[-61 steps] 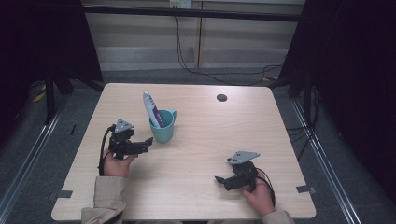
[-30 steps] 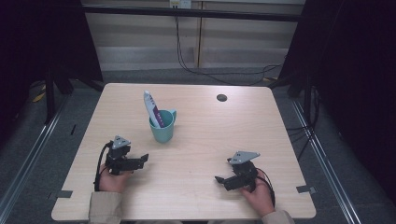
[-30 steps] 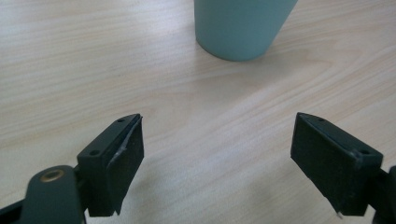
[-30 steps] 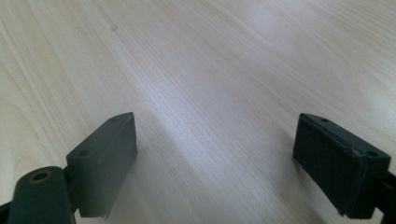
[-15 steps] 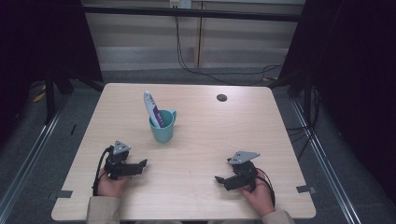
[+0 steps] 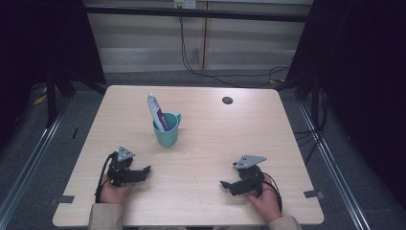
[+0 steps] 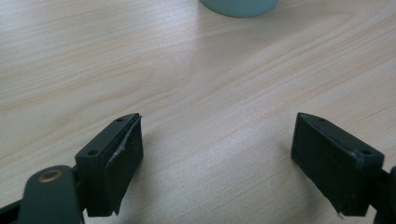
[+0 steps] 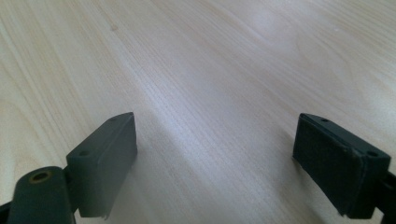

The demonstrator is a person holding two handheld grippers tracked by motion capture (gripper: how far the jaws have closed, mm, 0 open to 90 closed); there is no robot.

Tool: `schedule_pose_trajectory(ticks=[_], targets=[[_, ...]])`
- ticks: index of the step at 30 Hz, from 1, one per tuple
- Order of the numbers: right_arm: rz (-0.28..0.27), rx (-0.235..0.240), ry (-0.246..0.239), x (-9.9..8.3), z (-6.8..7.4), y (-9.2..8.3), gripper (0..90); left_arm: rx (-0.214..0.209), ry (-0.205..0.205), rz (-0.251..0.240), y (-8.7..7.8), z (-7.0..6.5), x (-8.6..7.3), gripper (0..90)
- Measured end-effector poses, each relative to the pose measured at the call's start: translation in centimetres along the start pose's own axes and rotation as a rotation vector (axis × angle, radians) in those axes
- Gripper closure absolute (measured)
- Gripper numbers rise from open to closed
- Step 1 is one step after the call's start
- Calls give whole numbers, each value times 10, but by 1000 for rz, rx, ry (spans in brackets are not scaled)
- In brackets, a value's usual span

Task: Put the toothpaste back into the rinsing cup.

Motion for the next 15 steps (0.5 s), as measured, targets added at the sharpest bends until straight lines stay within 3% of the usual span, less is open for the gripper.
schedule_pose_trajectory(ticks=[15], targets=[[0, 0, 0, 0, 0, 0, 129, -1, 12, 5, 0, -1, -1, 150]])
Point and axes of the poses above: each handheld gripper's, and its own axes: y roughly forward along the jaws, x roughly out of its top, z roughly to its left, the point moved 5 cm from there along y, roughly forward along the jaws, and after that the axes turned 1 degree about y, right-handed, at the moved point
